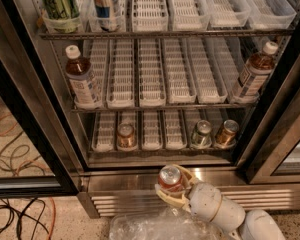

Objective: Pick coke can from bottom shelf of fridge

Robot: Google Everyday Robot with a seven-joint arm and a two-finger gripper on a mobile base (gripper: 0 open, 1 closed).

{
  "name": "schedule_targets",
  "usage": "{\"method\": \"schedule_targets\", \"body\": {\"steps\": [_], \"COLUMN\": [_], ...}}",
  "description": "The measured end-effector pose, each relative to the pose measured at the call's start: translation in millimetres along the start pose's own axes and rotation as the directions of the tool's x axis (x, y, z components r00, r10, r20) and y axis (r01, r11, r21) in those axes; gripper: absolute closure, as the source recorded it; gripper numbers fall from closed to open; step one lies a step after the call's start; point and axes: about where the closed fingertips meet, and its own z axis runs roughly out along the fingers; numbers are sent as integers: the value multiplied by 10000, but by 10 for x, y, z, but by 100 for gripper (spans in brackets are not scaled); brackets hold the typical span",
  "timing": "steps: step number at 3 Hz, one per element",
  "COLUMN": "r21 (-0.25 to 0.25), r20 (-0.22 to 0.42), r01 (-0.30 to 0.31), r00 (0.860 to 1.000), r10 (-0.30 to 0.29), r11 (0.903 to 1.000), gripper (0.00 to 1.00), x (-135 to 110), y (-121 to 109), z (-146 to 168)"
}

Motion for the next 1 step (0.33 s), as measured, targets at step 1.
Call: {"method": "schedule_targets", "body": {"steps": [1], "r21": [-18], "r20": [-5], "r01": [8], "r00": [10000], "r10": [-8], "r11": [10000], "gripper": [100], "x": [-5], "y": [12], "z": [-13]}}
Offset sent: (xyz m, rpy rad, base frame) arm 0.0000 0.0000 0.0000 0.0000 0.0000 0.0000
